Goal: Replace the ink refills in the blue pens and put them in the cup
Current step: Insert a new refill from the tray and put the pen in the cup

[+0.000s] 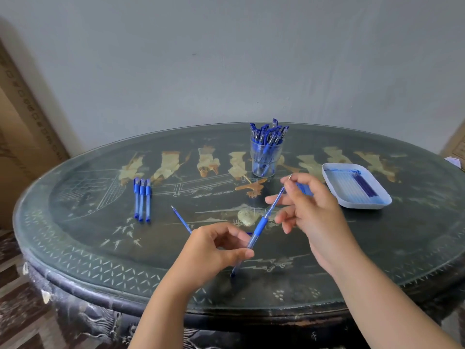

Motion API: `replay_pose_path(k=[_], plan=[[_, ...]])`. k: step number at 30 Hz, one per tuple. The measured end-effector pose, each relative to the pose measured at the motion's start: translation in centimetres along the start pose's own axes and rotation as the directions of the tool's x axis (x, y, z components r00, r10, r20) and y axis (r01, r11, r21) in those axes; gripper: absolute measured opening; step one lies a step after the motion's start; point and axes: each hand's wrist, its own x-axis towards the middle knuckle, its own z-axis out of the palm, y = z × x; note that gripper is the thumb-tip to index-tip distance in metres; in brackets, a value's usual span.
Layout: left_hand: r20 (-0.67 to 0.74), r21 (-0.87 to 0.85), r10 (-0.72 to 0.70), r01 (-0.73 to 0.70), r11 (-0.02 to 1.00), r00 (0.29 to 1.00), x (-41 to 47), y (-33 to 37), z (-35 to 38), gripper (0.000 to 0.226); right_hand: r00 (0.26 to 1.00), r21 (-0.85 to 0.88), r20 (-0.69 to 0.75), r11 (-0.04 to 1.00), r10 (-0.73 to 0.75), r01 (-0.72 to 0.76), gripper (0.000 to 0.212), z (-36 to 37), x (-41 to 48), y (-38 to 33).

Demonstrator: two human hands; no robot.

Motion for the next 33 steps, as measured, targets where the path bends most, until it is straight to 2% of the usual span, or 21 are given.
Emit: replay_pose_path(k=[4,8,12,16,21,25,33], plan=[[0.016,-0.023,-0.029,0.029,0.999,0.999,0.0,0.1,-0.4,0.019,0.997,0.019,-0.016,0.997,-0.073,0.073,0.005,0.1,1.2,-1.4],[-0.031,-0.098,-0.057,0.054,0.994,0.998,0.1,0.2,-1.0,0.017,0.991,0.004,0.002,0.991,-0.134,0.134,0.019,-0.6,3.2,-3.3],[-0.181,-0.187,-0.014,-0.020,0.982,0.983,0.6,0.2,-2.0,0.015,0.980,-0.068,-0.065,0.980,-0.190,0.186,0.014,-1.4,5.9,-4.8],[-0.389,-0.305,0.001,-0.130,0.943,0.921,1.3,-0.6,-3.4,0.016,0.974,-0.284,-0.134,0.949,-0.182,0.139,0.020,-2.0,9.5,-3.2],[-0.563,-0.416,-0.058,-0.222,0.882,0.824,2.0,-2.1,-4.6,0.016,0.992,-0.598,-0.103,0.801,-0.076,-0.001,0.029,-2.7,13.1,1.8],[-0.617,-0.455,-0.099,-0.251,0.855,0.781,2.3,-3.0,-5.2,0.015,0.995,-0.788,-0.097,0.612,-0.018,-0.066,0.029,-3.7,15.1,4.4],[-0.632,-0.473,-0.097,-0.284,0.834,0.769,2.6,-3.5,-5.5,0.015,0.998,-0.922,-0.067,0.381,0.015,-0.067,0.030,-4.1,16.7,5.8]])
